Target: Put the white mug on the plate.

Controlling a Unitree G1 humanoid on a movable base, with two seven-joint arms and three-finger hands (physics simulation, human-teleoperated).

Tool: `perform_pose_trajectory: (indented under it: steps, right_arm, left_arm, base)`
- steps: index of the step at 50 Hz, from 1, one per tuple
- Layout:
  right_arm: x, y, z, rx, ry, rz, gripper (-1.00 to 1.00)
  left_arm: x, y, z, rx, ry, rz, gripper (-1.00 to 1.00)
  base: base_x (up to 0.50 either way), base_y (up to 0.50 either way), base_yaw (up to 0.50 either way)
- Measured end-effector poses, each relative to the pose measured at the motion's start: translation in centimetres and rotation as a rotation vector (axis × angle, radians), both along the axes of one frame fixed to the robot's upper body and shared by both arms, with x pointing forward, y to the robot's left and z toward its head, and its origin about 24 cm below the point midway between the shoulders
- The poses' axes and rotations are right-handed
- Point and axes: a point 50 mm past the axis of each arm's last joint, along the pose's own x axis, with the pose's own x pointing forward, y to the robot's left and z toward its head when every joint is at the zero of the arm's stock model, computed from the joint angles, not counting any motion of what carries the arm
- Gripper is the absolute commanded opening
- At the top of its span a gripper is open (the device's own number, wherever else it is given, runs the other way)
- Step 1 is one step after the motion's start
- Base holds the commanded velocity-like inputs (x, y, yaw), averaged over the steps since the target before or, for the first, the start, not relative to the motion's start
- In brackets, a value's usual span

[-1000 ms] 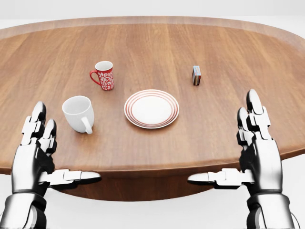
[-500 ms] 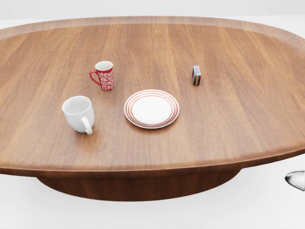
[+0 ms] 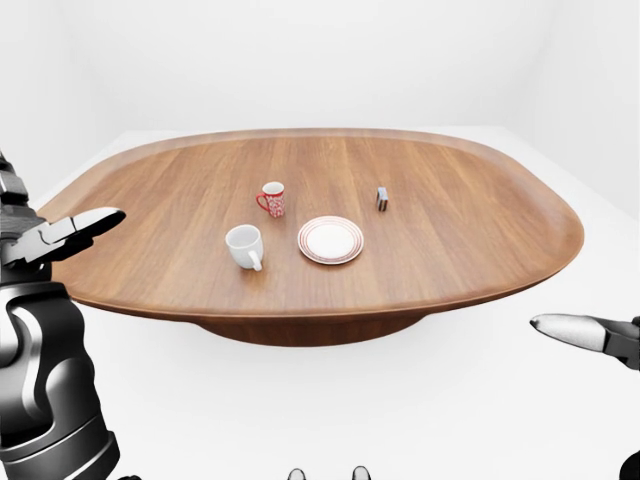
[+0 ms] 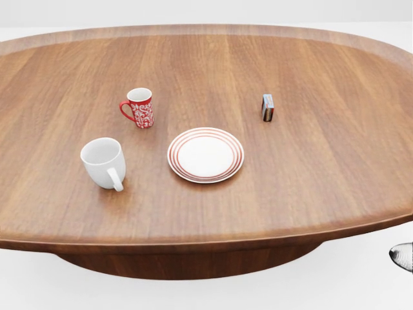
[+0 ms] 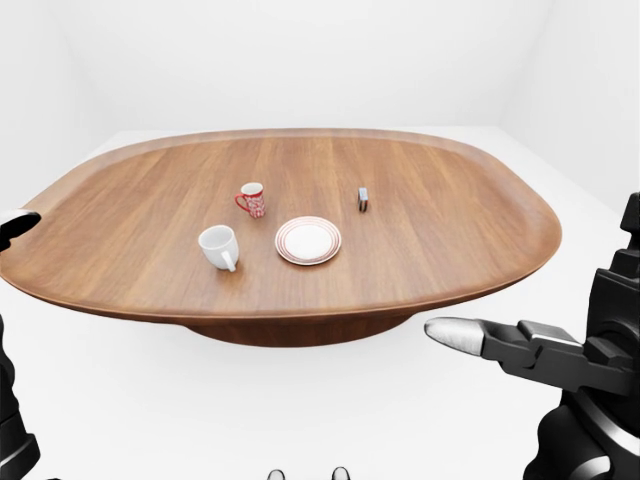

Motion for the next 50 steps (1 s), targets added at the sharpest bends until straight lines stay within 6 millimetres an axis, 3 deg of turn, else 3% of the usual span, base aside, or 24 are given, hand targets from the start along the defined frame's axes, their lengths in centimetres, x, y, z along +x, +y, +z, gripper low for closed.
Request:
perform_pose_trajectory:
  steps: [50]
  right_arm:
    - [0.20,0.60,-0.09,-0.033,0.013,0.030,1.00]
  left_arm:
    - [-0.15,0.06,0.20,-0.004,-0.010,0.000,1.00]
  base:
    - [0.26,0.00,0.00]
